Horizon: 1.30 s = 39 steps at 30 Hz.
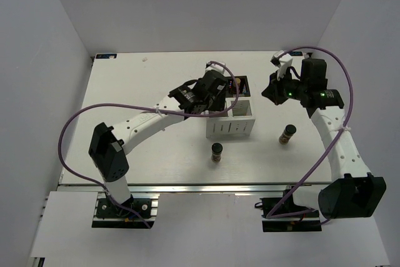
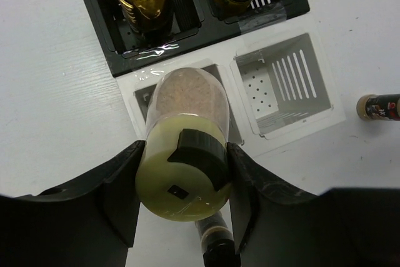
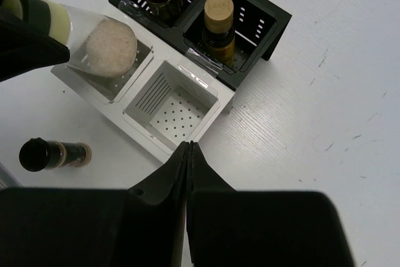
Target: Organize the condiment bottles
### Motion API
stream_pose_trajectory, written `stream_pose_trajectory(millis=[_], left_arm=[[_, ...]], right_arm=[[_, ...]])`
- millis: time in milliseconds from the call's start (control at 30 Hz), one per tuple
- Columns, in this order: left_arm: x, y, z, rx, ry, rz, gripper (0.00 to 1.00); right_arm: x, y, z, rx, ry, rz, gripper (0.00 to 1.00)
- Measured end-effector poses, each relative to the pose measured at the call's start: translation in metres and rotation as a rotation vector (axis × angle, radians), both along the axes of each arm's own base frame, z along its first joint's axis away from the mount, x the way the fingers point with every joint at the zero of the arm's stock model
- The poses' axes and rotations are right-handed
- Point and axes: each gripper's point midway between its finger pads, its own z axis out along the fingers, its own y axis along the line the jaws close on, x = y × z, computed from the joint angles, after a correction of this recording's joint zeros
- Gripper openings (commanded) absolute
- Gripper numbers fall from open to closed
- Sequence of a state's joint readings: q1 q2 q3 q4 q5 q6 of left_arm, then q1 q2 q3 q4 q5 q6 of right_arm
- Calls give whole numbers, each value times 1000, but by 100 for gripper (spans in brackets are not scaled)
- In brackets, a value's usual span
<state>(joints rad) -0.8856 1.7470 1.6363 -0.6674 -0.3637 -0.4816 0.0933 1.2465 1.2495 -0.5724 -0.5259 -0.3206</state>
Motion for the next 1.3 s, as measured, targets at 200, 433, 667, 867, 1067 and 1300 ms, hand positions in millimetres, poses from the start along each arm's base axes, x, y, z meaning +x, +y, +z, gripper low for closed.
stream_pose_trajectory(millis=[200,433,667,867,1067,1300], left_arm=[[-1,-4,4,-6,-2,-22,7],[0,-10,-4,4,22,-43,12],[-4,-9,-11,22,46,-53,28],[-5,-9,-27,52,79,-57,59],[-4,-10,-25,50,76,-59,83],[2,-18,-5,13,41,-60,89]], right_arm=[[-2,-1,-4,0,8,-3,0],[-2,-2,-7,-2,18,-6,3],[-4,-3,-13,0,31,-12,22],[-5,-3,-18,-3,41,-12,42],[-5,-3,-19,-6,43,-10,61],[-6,-4,-20,-10,43,-11,65]])
